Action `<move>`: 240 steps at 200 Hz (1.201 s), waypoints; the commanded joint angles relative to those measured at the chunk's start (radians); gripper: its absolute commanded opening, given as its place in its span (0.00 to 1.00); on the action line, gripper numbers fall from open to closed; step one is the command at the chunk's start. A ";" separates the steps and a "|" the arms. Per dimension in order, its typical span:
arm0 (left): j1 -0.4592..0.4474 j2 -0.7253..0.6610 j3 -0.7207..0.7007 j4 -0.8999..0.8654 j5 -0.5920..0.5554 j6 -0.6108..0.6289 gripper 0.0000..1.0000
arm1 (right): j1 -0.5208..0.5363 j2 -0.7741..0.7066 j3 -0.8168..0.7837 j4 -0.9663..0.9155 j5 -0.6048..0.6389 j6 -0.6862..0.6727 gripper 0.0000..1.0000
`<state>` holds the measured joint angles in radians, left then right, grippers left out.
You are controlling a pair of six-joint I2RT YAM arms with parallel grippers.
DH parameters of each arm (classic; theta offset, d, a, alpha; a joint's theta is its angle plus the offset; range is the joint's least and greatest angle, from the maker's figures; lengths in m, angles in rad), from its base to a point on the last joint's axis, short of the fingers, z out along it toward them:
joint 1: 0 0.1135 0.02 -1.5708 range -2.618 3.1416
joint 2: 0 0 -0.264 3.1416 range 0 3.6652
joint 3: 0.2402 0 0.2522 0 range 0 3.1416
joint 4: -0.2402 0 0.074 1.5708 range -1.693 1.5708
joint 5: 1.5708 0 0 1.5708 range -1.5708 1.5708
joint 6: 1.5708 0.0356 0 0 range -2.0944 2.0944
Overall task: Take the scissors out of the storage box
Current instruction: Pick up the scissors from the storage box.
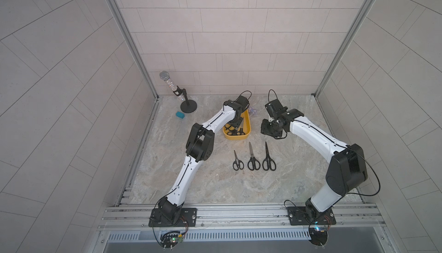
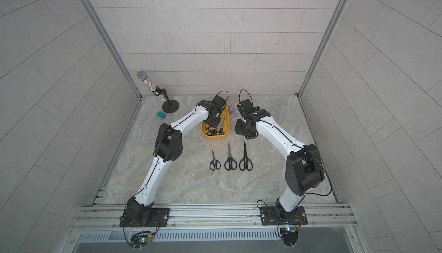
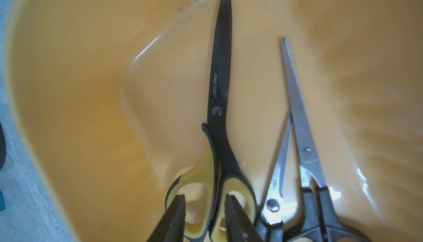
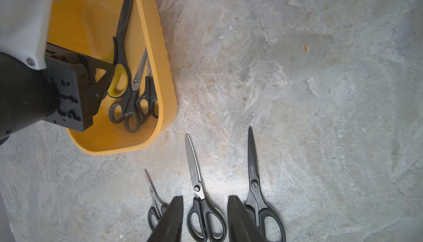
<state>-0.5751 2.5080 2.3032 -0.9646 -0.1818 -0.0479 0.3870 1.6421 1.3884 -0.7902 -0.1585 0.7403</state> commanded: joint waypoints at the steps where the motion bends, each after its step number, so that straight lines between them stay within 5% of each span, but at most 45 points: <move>1: 0.004 0.037 0.019 -0.018 0.038 0.018 0.35 | -0.001 -0.017 0.009 -0.027 0.002 -0.006 0.37; 109: 0.022 0.029 -0.029 -0.033 -0.019 0.008 0.34 | -0.002 -0.001 0.013 -0.026 0.002 -0.007 0.37; 167: 0.021 -0.086 -0.210 0.074 0.007 -0.001 0.33 | -0.002 0.015 0.015 -0.016 -0.012 0.001 0.37; 240: 0.030 0.007 -0.139 0.001 0.067 0.007 0.30 | -0.006 0.009 0.019 -0.015 -0.016 0.001 0.37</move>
<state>-0.5571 2.4580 2.1330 -0.9016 -0.1585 -0.0475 0.3859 1.6436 1.3891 -0.7902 -0.1776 0.7403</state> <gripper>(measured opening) 0.311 0.376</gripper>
